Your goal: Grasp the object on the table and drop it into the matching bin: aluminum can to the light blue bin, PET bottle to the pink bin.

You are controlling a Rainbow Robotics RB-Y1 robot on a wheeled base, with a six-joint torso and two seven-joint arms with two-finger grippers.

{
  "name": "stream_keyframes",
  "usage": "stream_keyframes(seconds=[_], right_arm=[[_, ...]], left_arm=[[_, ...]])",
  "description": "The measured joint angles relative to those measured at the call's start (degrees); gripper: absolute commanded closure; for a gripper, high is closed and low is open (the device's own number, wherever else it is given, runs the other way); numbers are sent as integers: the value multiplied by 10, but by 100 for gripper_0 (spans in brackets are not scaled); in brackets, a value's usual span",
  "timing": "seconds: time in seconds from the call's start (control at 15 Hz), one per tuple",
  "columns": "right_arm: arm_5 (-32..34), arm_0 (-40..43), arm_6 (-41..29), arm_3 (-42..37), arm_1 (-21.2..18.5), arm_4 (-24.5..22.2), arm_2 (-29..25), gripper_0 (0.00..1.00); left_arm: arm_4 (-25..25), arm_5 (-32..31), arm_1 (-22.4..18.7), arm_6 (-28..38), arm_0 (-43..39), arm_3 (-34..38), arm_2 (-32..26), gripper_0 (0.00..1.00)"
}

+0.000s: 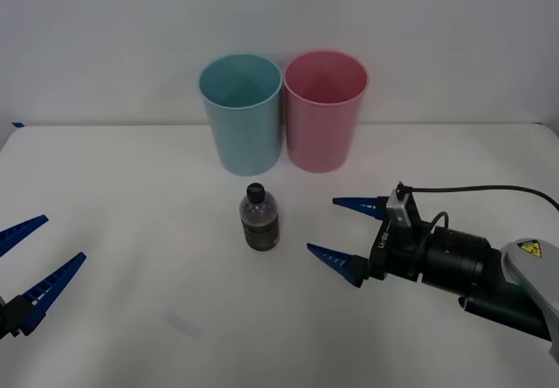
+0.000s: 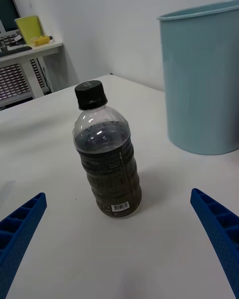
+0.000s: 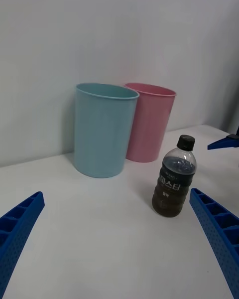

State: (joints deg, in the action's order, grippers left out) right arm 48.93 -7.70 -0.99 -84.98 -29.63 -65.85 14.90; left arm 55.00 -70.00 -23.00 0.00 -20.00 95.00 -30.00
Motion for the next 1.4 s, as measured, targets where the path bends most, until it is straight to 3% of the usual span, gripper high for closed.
stream_keyframes(seconds=[0.6,1.4], right_arm=[[-122,-54,-8,11,-12,-4,114,0],[-144,-171,3,160,74,-19,185,0]], left_arm=[[0,0,0,0,0,0,0,0],[0,0,0,0,0,0,0,0]])
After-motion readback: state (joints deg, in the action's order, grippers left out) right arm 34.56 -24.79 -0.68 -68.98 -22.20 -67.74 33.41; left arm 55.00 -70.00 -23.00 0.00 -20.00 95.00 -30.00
